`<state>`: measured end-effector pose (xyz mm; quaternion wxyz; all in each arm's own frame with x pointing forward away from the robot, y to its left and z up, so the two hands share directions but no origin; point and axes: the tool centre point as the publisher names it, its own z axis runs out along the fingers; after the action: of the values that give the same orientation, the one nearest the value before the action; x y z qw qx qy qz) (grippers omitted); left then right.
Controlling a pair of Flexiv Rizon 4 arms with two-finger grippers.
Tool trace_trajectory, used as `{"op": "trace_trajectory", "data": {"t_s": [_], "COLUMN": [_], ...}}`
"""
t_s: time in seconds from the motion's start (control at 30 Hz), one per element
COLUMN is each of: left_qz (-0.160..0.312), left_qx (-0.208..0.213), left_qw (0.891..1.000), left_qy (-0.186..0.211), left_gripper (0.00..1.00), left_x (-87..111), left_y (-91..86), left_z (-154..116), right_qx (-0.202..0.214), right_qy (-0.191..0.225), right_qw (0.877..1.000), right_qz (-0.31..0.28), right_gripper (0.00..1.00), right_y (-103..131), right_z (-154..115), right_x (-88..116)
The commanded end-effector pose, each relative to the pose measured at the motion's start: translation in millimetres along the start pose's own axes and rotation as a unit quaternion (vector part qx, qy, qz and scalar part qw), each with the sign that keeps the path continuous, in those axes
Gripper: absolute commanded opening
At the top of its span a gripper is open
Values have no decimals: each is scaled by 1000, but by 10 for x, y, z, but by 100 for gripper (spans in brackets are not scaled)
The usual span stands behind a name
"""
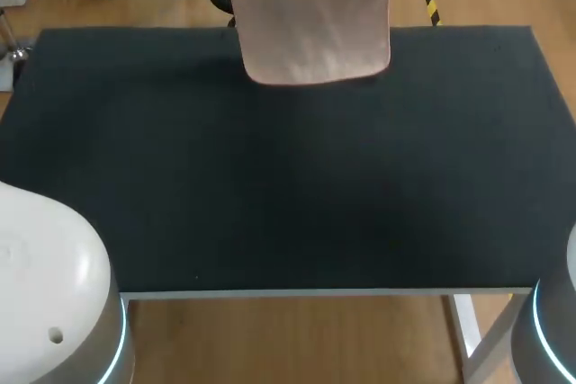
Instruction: Fold the towel
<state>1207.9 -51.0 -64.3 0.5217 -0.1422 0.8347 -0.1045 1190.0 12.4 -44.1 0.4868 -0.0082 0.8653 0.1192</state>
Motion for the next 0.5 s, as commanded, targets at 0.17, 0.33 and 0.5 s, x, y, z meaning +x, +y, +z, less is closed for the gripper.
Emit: {"op": "trace_trajectory", "data": {"t_s": [0.17,0.33,0.5], "left_qz": [1,7,11], "left_qx": [0,-6,-13], "left_qw": [1000,1000,999], "left_qy": [-19,3,43], "left_gripper": [0,0,0], "left_x": [-137,92,514], "left_y": [-22,52,155], "left_z": [-227,-335,-529], "right_qx": [-10,-11,-10], "right_qy": [-12,12,58], "right_qw": [1000,1000,998], "right_qz": [-3,-3,-14], "right_gripper": [0,0,0], "right_y": [43,31,18], "right_z": [-169,-205,-256], "right_x": [-58,156,552]}}
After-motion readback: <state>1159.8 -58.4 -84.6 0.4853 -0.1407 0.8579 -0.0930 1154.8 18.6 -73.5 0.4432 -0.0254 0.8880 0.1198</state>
